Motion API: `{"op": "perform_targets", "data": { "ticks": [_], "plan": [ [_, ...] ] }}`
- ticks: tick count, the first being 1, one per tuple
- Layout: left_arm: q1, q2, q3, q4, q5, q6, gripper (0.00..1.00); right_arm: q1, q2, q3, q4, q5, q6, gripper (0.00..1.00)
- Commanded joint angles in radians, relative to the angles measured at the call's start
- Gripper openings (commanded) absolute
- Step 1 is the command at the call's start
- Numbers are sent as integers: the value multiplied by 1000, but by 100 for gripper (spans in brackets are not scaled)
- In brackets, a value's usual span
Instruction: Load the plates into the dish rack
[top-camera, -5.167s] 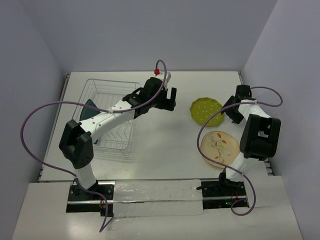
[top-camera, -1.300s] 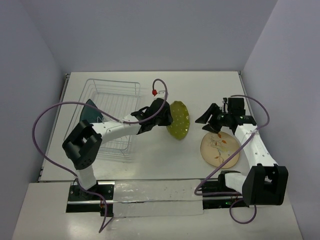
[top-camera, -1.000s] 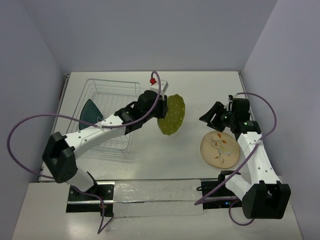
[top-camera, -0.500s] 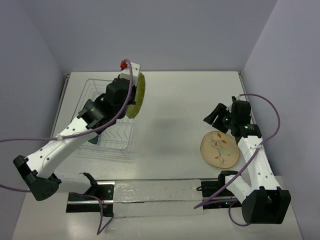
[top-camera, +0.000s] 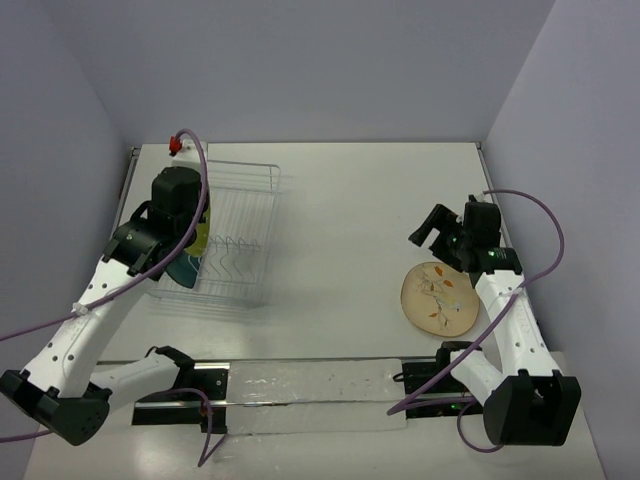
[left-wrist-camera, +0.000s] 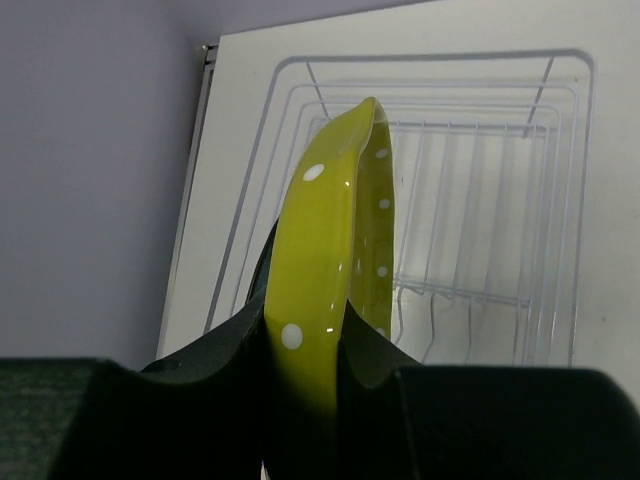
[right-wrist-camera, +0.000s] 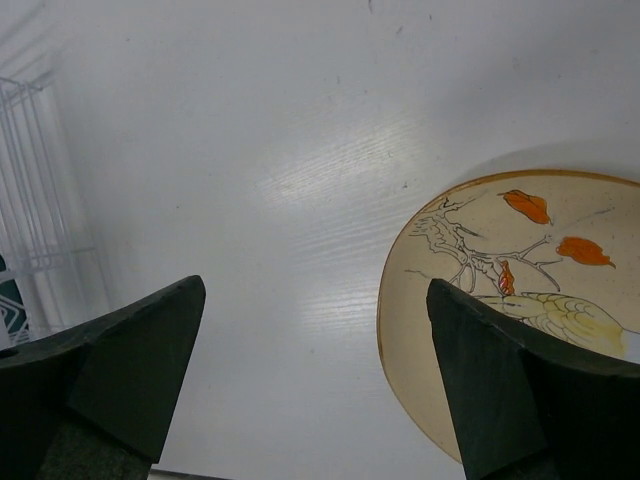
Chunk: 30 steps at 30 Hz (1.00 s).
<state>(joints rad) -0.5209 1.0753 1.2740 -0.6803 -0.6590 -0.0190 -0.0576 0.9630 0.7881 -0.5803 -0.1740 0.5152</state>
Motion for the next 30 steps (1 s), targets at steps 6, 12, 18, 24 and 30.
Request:
{"op": "perform_targets", "data": {
  "ticks": [6, 12, 18, 24, 30],
  "plan": [
    [34, -4, -37, 28, 18, -20, 0, -15, 20, -12, 11, 54, -6, 100],
    [39, 12, -77, 50, 33, -12, 0, -16, 19, -20, 16, 62, -15, 100],
    [48, 55, -115, 90, 26, -5, 0, -18, 12, -25, 17, 76, -22, 100],
    [68, 103, -122, 92, 36, -7, 0, -18, -4, -30, 11, 110, -23, 100],
    [76, 136, -155, 104, 88, -5, 0, -18, 3, -41, 19, 117, -20, 100]
  ]
}}
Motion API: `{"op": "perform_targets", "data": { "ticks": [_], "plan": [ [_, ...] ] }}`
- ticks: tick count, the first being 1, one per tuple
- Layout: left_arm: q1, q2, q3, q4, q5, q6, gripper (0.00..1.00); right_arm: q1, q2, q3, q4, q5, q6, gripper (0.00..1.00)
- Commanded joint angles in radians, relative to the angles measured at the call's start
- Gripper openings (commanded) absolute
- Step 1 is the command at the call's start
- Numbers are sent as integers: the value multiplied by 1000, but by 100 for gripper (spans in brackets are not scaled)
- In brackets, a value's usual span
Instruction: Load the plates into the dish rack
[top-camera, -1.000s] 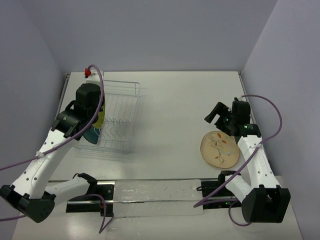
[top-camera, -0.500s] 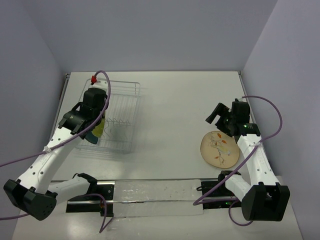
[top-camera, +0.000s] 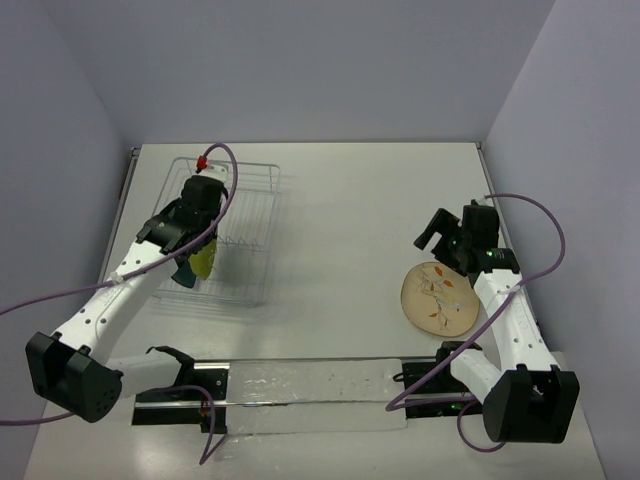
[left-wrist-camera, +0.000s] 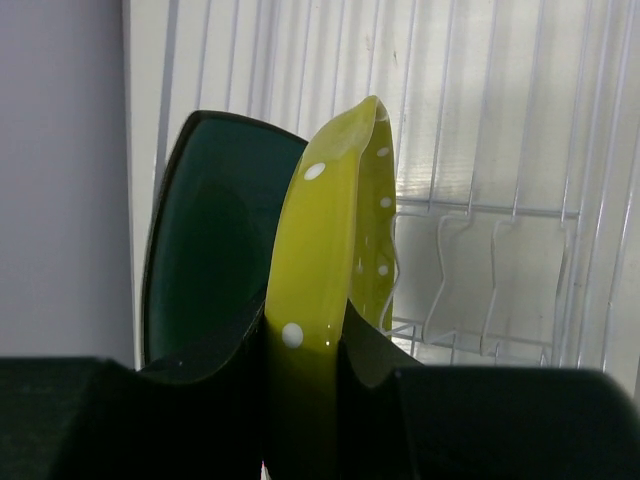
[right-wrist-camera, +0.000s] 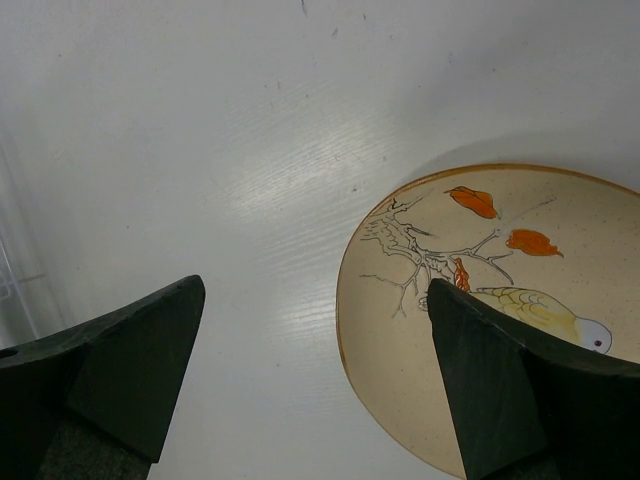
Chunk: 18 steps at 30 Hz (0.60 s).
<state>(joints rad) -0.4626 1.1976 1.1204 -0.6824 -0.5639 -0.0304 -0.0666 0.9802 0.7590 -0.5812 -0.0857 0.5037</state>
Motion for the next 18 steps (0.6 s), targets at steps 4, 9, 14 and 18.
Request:
{"op": "perform_targets", "data": {
  "ticks": [4, 9, 14, 18],
  "plan": [
    [19, 30, -19, 88, 13, -8, 0, -10, -11, -9, 14, 39, -4, 100],
    [19, 57, -41, 73, 6, -63, 0, -11, -5, -11, 15, 44, 7, 100],
    [19, 66, -49, 85, 40, -86, 27, -18, 17, -13, 13, 36, 13, 100],
    [19, 68, -61, 99, 56, -88, 51, -22, 18, -23, 28, 27, 24, 100]
  ]
}}
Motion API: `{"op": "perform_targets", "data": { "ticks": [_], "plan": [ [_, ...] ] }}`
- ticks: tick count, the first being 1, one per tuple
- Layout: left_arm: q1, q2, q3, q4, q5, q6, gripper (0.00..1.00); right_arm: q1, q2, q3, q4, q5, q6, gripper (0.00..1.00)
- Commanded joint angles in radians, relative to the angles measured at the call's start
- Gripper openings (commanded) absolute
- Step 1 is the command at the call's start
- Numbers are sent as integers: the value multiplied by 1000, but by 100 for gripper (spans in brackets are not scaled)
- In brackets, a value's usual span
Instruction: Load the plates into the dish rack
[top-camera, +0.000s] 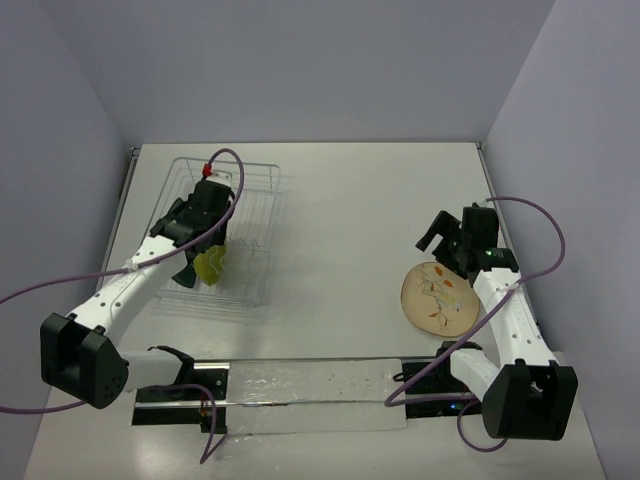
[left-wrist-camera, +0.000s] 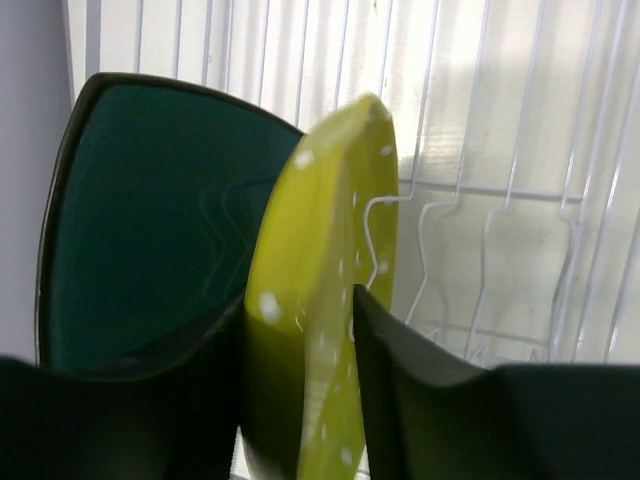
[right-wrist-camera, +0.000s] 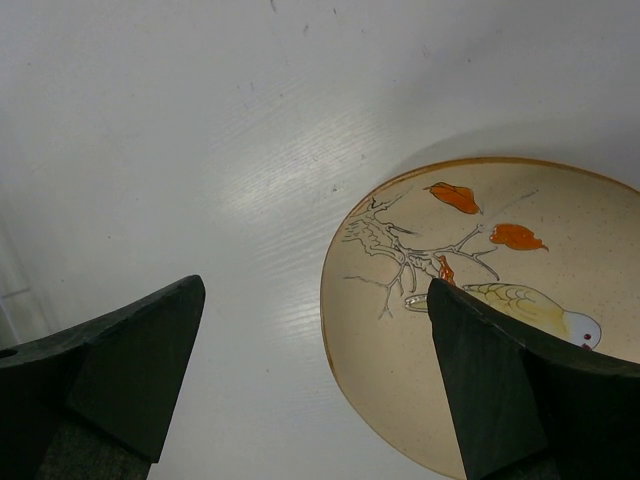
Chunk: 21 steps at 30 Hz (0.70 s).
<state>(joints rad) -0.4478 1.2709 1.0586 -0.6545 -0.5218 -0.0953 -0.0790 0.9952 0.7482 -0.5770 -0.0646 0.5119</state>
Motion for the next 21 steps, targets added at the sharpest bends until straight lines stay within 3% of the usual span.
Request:
{"op": "perform_targets", "data": {
  "ticks": [1, 13, 17, 21],
  "plan": [
    [4, -6, 4, 67, 12, -26, 56, -13, 6, -9, 19, 10, 18, 100],
    [3, -101, 109, -2, 11, -104, 95, -51, -25, -12, -7, 25, 40, 100],
    [3, -137, 218, -24, 19, -169, 99, -92, -42, -24, -23, 50, 40, 100],
    [1, -129, 320, -6, 127, -235, 99, -216, -80, -87, -27, 34, 60, 100]
  ]
}}
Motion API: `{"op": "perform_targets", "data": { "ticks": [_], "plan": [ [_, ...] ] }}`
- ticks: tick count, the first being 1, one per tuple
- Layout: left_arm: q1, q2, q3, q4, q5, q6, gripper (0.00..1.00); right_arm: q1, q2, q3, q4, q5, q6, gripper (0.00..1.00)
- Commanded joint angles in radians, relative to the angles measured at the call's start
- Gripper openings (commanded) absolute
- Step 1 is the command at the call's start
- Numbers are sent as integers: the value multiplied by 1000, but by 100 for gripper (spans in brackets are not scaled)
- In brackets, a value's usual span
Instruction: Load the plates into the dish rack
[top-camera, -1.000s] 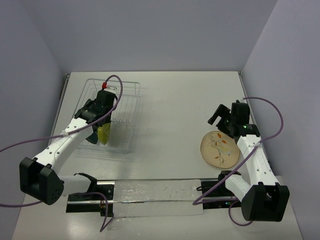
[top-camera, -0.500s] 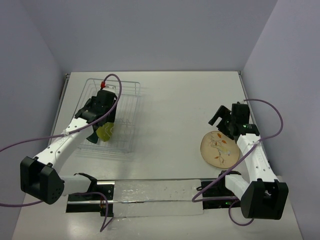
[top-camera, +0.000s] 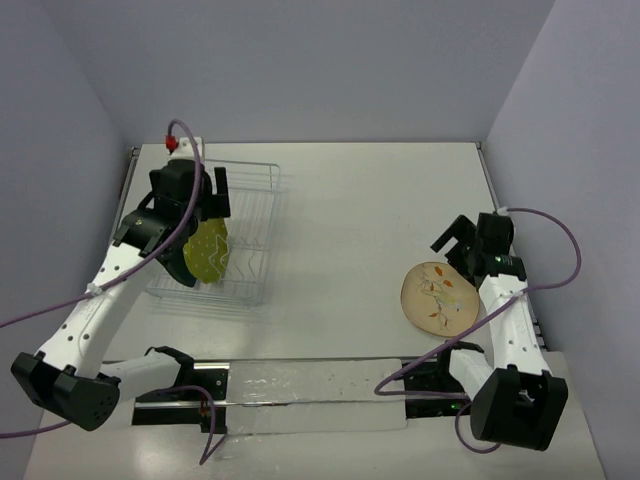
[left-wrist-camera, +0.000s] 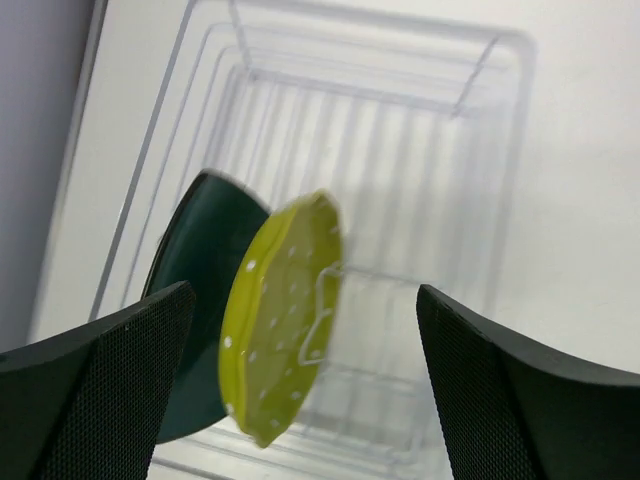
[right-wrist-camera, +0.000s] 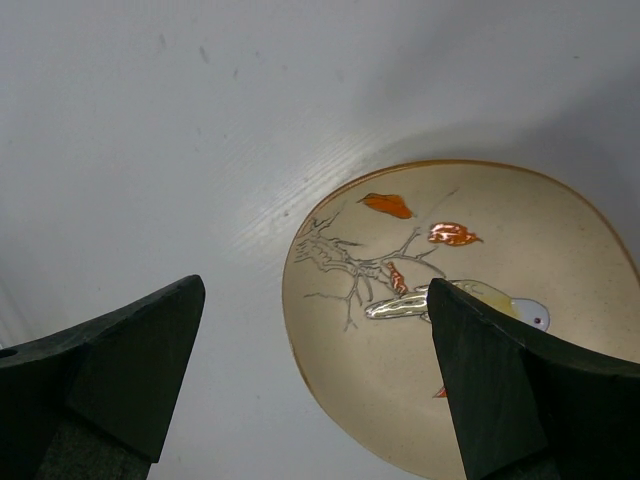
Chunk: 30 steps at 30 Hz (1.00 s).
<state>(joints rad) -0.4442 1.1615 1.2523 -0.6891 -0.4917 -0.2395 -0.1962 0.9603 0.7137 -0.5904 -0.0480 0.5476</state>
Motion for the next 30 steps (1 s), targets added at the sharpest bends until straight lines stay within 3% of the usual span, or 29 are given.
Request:
{"op": "perform_targets", "data": {
  "ticks": [1, 4, 8, 11, 14, 17, 26, 30],
  "plan": [
    [-7, -3, 154, 38, 122, -113, 99, -139, -57, -68, -19, 16, 30, 100],
    [-37, 52, 245, 61, 213, -134, 99, -223, -84, -95, -36, 53, 39, 100],
    [-184, 178, 311, 158, 190, -98, 99, -309, -102, -127, -35, 94, 59, 100],
    [-209, 229, 297, 226, 337, -86, 99, -404, -109, -144, -32, 147, 81, 100],
    [-234, 329, 302, 283, 444, -90, 99, -486, -101, -161, -14, 103, 87, 100],
    [-295, 451, 359, 277, 436, -85, 99, -549, -64, -201, 24, 34, 80, 100],
    [-356, 651, 322, 381, 651, -185, 99, -558, 21, -271, 96, -135, 51, 100],
    [-391, 721, 309, 416, 670, -244, 99, -550, 91, -281, 124, -211, 33, 100]
  ]
}}
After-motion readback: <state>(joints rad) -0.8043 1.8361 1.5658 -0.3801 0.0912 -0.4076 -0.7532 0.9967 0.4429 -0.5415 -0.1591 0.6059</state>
